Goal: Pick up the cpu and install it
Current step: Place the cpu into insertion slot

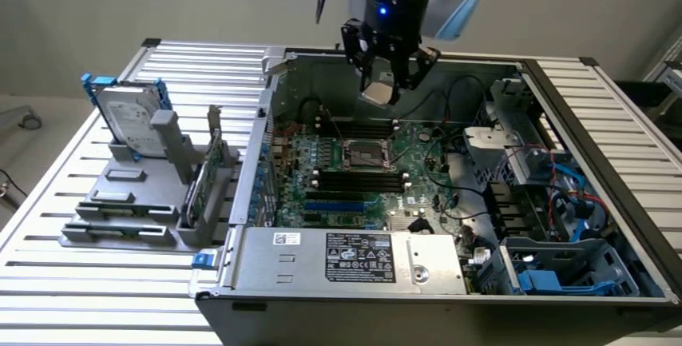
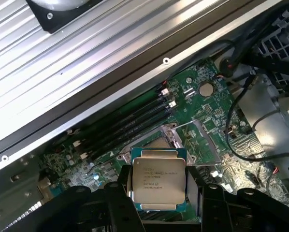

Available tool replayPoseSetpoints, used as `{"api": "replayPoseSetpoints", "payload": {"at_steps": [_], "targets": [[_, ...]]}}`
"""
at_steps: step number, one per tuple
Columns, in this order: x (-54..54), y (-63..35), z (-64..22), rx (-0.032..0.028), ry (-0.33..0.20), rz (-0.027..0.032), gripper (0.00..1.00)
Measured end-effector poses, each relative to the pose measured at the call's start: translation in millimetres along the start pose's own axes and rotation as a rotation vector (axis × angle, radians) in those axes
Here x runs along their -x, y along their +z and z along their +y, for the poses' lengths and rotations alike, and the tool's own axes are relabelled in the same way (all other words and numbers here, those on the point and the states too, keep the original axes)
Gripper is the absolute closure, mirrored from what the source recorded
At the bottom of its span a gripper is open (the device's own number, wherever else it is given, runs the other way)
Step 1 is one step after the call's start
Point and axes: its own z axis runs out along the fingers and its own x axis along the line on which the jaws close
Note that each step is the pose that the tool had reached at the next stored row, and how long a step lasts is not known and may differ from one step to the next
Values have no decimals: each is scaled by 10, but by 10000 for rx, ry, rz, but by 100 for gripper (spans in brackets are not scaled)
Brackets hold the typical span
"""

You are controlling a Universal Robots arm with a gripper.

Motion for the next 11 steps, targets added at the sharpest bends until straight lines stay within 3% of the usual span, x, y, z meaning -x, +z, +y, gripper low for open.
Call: {"api": "replayPoseSetpoints", "payload": {"at_steps": [11], "targets": [[3, 68, -4, 80, 1988, -121, 45]]}}
